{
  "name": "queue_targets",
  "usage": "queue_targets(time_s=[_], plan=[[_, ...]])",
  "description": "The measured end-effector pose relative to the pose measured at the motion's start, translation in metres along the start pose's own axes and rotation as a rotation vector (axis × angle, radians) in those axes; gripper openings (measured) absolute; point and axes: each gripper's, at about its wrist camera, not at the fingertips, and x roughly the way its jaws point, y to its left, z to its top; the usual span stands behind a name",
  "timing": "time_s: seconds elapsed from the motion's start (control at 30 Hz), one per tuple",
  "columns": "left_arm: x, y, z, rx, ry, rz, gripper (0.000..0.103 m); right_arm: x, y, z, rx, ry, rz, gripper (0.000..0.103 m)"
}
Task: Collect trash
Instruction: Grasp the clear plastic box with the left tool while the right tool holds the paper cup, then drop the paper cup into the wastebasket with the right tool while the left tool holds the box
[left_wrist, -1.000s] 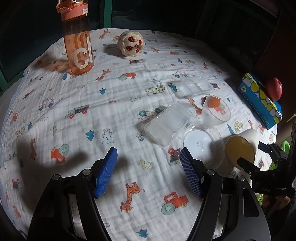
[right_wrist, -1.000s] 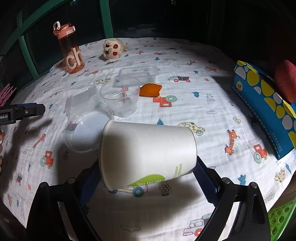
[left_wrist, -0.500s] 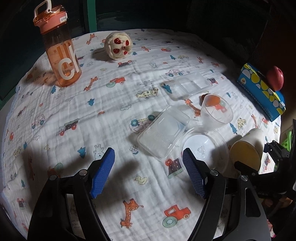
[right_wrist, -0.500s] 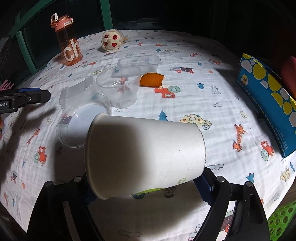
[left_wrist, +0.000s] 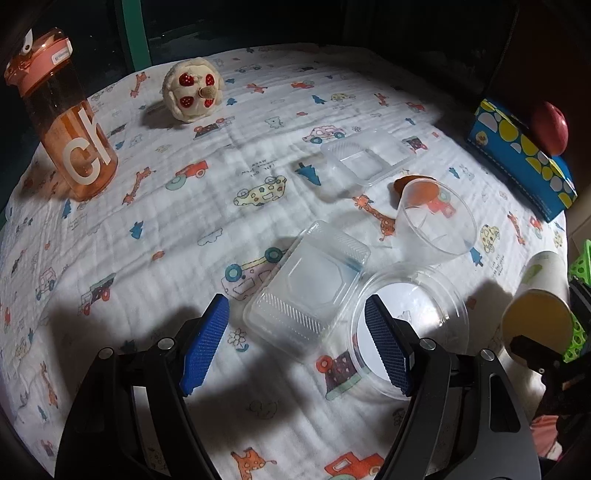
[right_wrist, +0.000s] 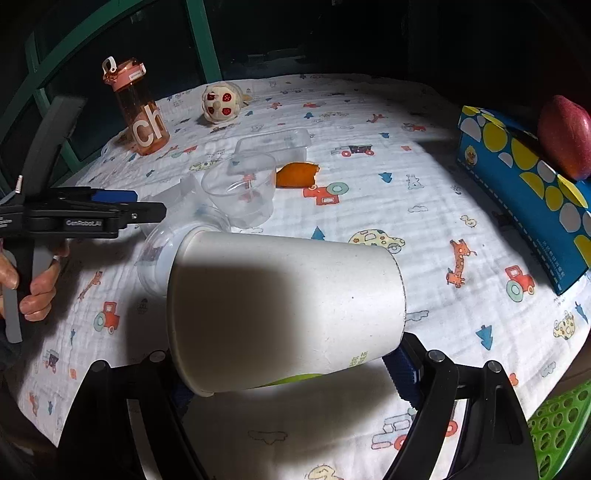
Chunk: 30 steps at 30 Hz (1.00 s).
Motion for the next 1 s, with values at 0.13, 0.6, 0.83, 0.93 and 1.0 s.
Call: queue_targets(time_s=[0.13, 0.6, 0.83, 0.93, 1.0], plan=[[0.007, 0.004, 0.005, -0.009, 0.005, -0.003, 0.075, -0.012, -0.004, 0.000, 0.022, -0.021, 0.011, 0.079], [0.011, 0.020, 0.009, -0.037, -0.010, 0.029, 0.072, -0.024, -0.013, -0.003, 0.068, -0.042, 0.023, 0.079], [0.015, 0.001, 0.011, 0.047, -0.024, 0.028, 0.070, -0.035, -0.019, -0.008, 0.095, -0.055, 0.020, 0.079], [0.021, 0.003, 0.013, 0.049, -0.015, 0.028, 0.064, -0.044, -0.024, -0.010, 0.113, -0.066, 0.019, 0.079], [0.023, 0.006, 0.014, 0.035, -0.014, 0.012, 0.063, -0.051, -0.028, -0.012, 0.126, -0.077, 0.016, 0.079]])
